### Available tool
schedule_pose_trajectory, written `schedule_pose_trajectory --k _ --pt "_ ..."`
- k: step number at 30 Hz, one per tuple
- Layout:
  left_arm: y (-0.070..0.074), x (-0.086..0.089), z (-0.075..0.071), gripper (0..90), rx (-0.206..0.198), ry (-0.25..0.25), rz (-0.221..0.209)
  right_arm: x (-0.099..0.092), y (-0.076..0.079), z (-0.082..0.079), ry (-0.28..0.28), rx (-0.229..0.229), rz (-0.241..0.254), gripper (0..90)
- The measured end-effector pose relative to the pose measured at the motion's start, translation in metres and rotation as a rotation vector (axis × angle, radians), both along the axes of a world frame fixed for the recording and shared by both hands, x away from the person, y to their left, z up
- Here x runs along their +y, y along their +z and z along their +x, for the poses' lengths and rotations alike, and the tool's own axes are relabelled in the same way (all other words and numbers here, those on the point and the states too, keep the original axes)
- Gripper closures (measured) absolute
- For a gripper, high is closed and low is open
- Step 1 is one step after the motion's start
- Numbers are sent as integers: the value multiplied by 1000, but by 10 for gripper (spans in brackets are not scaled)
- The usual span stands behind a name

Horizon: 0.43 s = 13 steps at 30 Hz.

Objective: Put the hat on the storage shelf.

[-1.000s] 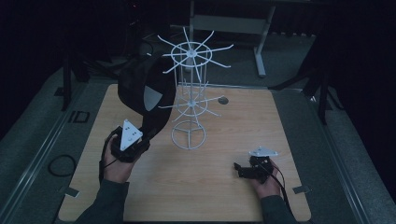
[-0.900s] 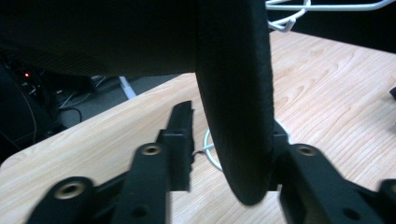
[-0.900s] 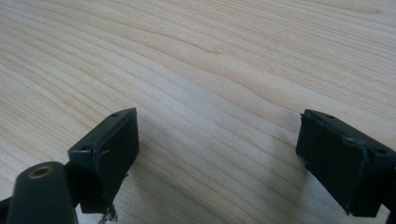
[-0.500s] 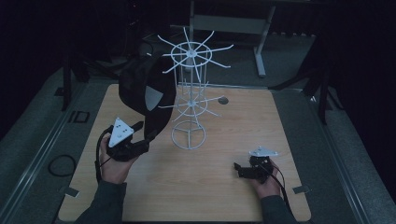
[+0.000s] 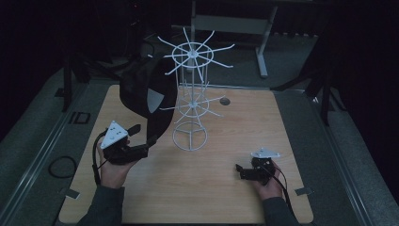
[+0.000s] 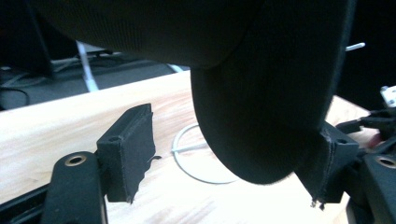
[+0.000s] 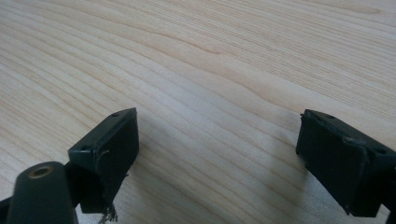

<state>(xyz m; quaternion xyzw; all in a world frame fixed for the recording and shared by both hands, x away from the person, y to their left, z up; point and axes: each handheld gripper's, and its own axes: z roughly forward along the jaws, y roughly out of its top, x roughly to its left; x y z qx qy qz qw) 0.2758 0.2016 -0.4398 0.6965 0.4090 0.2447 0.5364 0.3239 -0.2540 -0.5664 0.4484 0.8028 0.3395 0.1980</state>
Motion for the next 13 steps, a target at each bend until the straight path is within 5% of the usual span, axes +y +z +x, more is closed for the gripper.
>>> schedule_pose_trajectory --k 13 --pt "-4 9 -5 274 39 -48 -77 0 0 0 1 0 0 130"
